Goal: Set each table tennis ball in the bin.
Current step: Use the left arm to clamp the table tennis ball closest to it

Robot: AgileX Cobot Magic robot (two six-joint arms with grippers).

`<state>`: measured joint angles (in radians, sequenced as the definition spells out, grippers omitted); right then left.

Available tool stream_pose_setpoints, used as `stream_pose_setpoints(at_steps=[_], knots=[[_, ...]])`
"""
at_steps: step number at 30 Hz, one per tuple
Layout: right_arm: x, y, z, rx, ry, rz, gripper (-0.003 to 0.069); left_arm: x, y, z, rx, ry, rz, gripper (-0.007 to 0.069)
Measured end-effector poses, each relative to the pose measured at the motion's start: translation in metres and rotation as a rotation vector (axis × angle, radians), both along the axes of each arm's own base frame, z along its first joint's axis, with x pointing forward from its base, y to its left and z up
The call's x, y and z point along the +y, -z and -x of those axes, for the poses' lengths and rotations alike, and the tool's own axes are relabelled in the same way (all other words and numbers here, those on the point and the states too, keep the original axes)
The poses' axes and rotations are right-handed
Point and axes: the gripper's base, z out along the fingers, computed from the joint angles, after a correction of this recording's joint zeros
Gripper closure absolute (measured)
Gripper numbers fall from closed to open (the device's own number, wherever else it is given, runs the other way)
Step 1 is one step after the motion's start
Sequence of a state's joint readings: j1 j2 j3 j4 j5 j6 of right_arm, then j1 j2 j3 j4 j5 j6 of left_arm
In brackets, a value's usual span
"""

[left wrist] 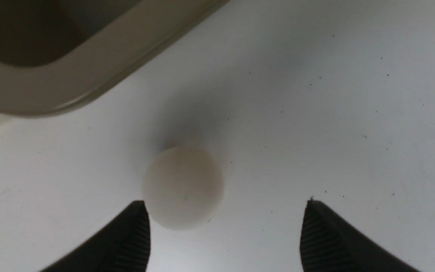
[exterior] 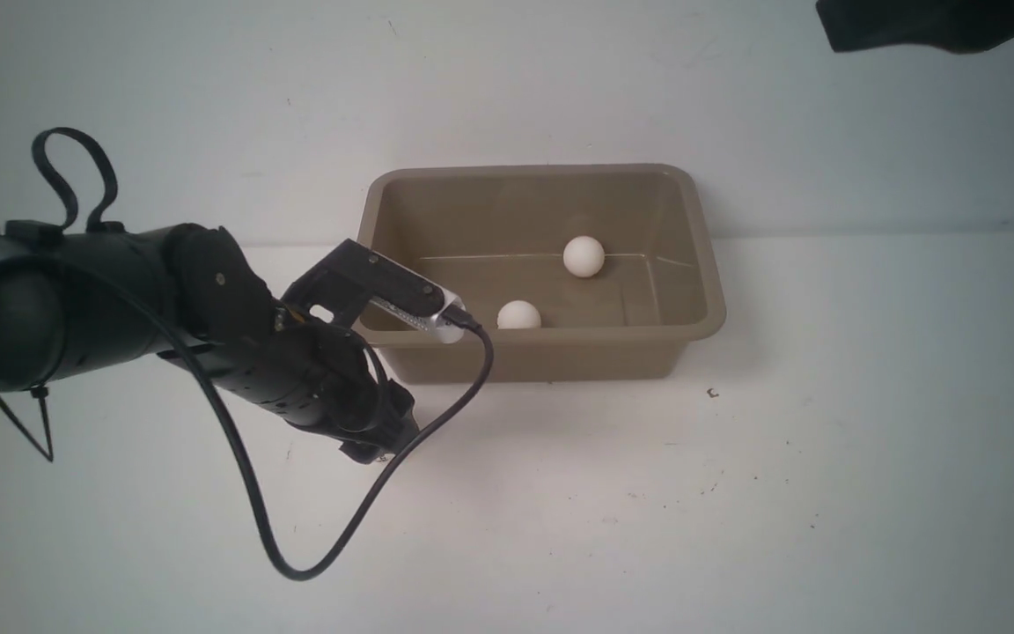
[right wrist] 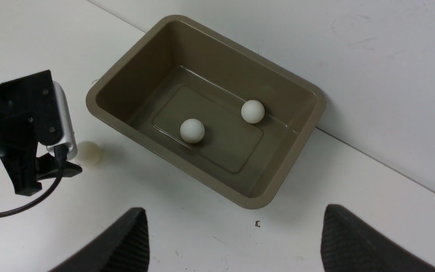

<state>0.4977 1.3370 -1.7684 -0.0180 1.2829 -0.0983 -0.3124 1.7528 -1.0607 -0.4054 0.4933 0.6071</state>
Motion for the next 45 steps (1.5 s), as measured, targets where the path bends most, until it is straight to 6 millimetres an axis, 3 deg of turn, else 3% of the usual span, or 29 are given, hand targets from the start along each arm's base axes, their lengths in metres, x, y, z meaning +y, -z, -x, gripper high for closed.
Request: stream_pose_setpoints(at_steps=[17,29,35,42,44,45], knots=[[-0.003,-0.008,0.013,-0.012,-0.027,-0.051,0.0105,-0.002,0.039,-0.013,0.054,-0.005,-0.042,0.0146],[-0.002,-0.008,0.014,-0.012,-0.036,-0.050,0.0105,-0.010,0.035,-0.026,0.041,-0.066,0.036,0.0146],[-0.002,-0.008,0.014,-0.013,-0.037,-0.049,0.0105,-0.026,0.031,-0.027,0.015,-0.051,0.065,0.0146],[-0.001,-0.008,0.014,-0.008,-0.044,-0.059,0.0105,-0.046,0.049,-0.029,0.043,-0.018,0.060,0.0148],[-0.001,-0.008,0.014,-0.005,-0.047,-0.063,0.0105,-0.049,0.054,-0.030,0.053,-0.015,0.057,0.0169],[0.000,-0.009,0.015,-0.002,-0.051,-0.069,0.0105,-0.050,0.055,-0.032,0.051,-0.024,0.061,0.0216]])
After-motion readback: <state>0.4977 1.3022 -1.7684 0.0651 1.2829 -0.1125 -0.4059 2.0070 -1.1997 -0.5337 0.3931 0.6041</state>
